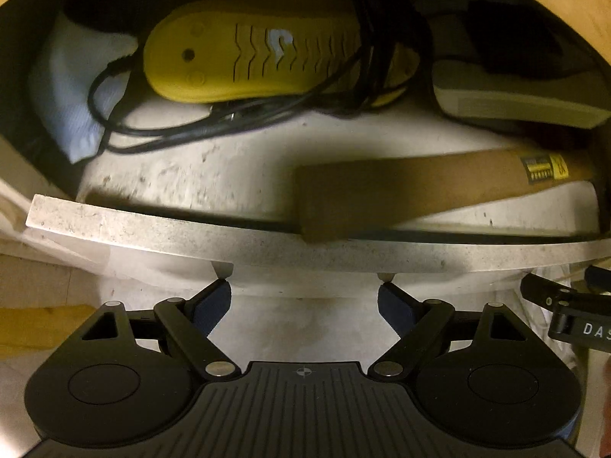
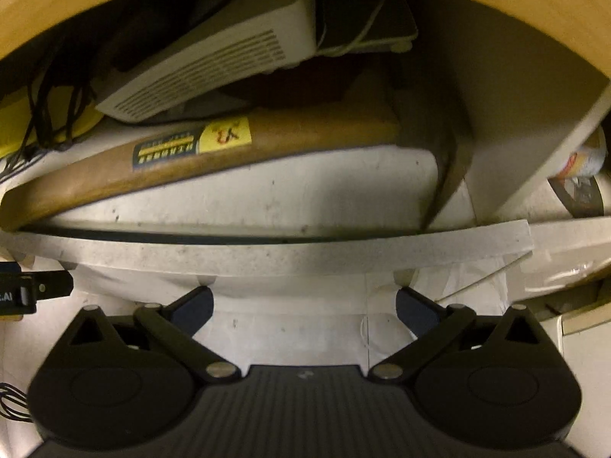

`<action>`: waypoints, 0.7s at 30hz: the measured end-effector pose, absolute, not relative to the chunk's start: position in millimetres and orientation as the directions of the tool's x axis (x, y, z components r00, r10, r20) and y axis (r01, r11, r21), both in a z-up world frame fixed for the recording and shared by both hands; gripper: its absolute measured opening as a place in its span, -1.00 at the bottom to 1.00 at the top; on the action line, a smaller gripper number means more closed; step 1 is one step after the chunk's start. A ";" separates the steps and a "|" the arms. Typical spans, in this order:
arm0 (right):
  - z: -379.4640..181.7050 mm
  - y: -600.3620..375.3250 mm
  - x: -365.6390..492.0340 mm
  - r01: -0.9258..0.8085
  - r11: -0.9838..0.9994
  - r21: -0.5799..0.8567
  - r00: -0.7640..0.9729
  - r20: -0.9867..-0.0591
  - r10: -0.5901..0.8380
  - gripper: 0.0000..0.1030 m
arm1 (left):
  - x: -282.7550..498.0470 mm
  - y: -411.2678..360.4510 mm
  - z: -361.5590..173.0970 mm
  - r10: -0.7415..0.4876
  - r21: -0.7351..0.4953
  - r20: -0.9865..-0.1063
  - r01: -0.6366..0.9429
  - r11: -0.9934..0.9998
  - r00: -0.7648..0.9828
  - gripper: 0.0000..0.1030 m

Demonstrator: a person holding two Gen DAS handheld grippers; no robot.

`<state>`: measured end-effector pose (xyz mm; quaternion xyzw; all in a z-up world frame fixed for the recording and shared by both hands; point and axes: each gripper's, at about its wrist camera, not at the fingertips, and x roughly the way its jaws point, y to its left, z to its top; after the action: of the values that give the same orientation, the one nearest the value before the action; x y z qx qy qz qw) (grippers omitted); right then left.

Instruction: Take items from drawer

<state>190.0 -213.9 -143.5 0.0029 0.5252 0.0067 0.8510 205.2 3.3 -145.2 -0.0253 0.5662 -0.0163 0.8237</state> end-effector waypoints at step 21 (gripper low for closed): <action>-138.7 -206.4 177.0 -0.035 0.999 0.007 0.458 -0.889 0.022 0.99 | 168.7 -7.1 -139.8 -0.055 -0.057 -0.936 0.006 0.998 0.349 0.66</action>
<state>177.0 -206.4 -138.7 -0.0060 0.5204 0.0168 0.8537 168.7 -7.1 -139.8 -0.0218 0.5703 -0.0186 0.8209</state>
